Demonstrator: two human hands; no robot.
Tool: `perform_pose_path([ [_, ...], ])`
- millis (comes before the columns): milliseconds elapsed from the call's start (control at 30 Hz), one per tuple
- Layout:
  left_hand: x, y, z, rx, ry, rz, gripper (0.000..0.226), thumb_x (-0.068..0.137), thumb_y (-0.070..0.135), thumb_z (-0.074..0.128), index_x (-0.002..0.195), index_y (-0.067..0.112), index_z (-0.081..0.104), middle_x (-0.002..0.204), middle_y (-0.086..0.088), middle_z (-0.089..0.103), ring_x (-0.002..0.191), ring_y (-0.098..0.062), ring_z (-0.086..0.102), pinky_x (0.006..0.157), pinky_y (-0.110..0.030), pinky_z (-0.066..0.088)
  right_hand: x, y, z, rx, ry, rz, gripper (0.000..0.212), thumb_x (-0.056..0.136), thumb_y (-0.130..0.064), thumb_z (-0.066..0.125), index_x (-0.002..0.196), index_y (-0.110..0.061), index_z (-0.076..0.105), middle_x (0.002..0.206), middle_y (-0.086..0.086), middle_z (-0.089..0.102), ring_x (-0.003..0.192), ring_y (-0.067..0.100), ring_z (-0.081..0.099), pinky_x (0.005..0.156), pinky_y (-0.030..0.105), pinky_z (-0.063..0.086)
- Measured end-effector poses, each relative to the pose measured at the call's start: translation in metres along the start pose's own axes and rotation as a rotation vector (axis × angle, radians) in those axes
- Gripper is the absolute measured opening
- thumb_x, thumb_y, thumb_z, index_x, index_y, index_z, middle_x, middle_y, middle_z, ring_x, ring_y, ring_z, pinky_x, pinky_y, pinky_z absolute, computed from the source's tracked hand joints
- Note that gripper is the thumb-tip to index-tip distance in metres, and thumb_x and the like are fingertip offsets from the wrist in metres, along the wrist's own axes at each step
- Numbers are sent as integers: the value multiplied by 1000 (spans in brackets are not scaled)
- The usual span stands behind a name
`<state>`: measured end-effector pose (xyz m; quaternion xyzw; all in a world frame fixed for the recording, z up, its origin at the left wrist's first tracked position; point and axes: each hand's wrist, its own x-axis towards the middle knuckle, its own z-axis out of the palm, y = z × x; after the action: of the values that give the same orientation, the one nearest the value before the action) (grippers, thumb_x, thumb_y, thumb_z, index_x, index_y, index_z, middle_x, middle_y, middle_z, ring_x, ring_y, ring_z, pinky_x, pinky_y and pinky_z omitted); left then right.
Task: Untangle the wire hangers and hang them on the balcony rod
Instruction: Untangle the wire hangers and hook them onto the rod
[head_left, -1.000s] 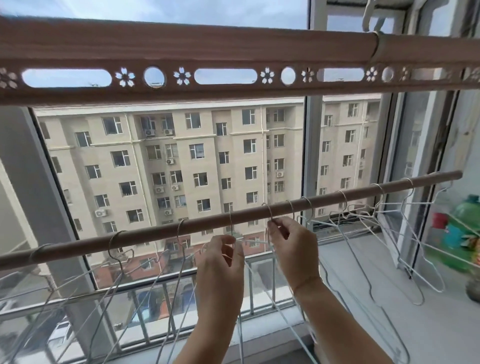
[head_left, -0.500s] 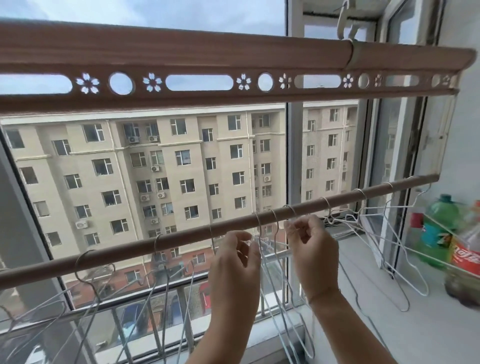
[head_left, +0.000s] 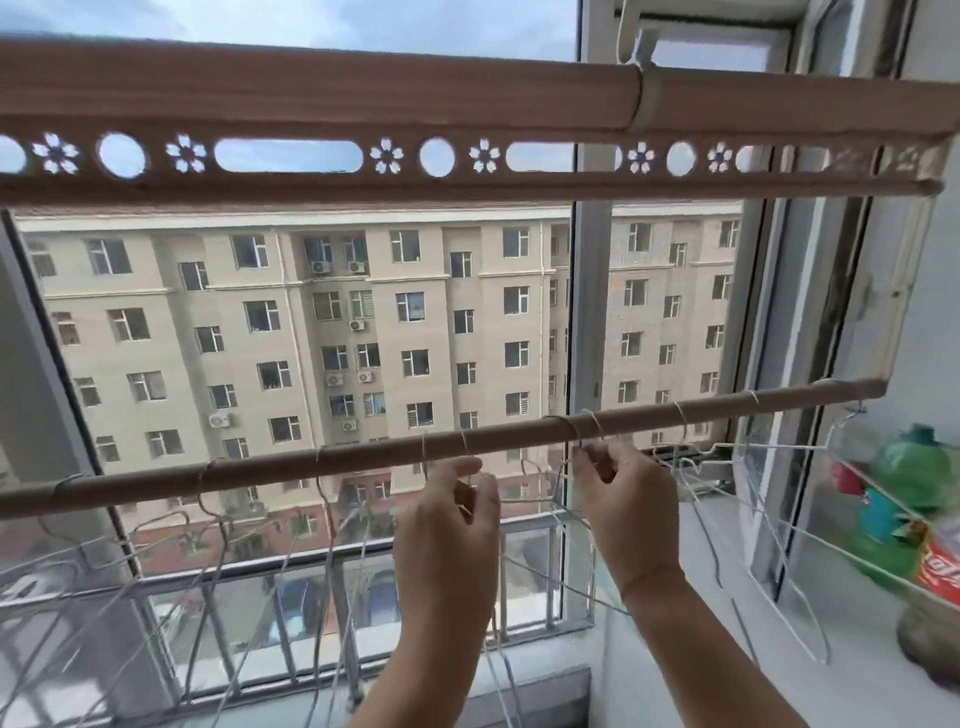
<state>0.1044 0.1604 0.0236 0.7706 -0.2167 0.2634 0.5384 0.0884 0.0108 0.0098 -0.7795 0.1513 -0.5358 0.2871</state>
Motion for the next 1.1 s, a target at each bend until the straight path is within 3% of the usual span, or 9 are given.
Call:
perform_pose_path([
  [100,-5,7,12,-3,41,-29,19,87,23,61,105,18,59,62,15,55,59,5,55,51,-10,45,7,9,-7,17,-8,-20,15,83,-23,66,79,-9,69,64,4,70,56,16,62,59,29,54],
  [267,-6,9,24,60,124,-48,24,86,19,65,105,9,55,58,8,57,53,4,49,66,6,34,10,14,-15,73,0,-25,17,81,-27,68,77,-12,63,58,-2,63,51,12,58,52,18,45],
  [367,-1,4,27,122,109,-80,19,87,25,62,100,10,61,60,7,59,52,3,50,50,-5,40,12,16,-14,86,-39,1,17,81,-29,67,80,-13,63,56,-1,58,51,15,56,51,25,47],
  [433,3,-1,29,158,121,-96,16,88,24,62,97,11,63,64,6,61,51,-1,51,44,-7,36,12,16,-11,81,-63,0,17,82,-31,67,80,-14,64,55,-2,58,52,15,56,53,31,50],
  [533,10,-4,35,171,143,-75,9,86,18,65,92,12,66,70,1,70,57,-12,61,51,-11,38,13,13,-8,89,-84,-12,17,82,-30,67,84,-14,69,52,-10,52,49,10,51,53,32,50],
  [667,15,2,50,161,104,2,4,86,15,64,83,17,63,63,5,66,53,-10,57,49,-15,41,14,7,-3,110,-98,-13,12,82,-28,67,80,-17,69,43,-16,45,43,0,46,51,26,44],
  [833,15,13,63,135,42,48,8,87,15,62,79,16,60,56,13,49,50,-3,47,46,-13,34,18,9,-1,89,-81,-5,15,83,-27,66,72,-17,66,45,-12,50,44,5,49,49,21,42],
  [967,14,13,68,121,13,74,10,87,15,63,78,16,59,59,13,52,55,0,50,51,-14,39,21,14,-6,64,-45,20,18,83,-31,66,74,-16,68,51,-10,56,48,10,53,49,19,41],
  [1100,12,9,67,113,27,69,8,84,15,66,81,17,59,62,12,56,55,-6,55,53,-20,45,19,16,-16,116,-33,13,27,85,-42,59,75,-17,64,53,-5,63,50,9,60,50,29,51],
])
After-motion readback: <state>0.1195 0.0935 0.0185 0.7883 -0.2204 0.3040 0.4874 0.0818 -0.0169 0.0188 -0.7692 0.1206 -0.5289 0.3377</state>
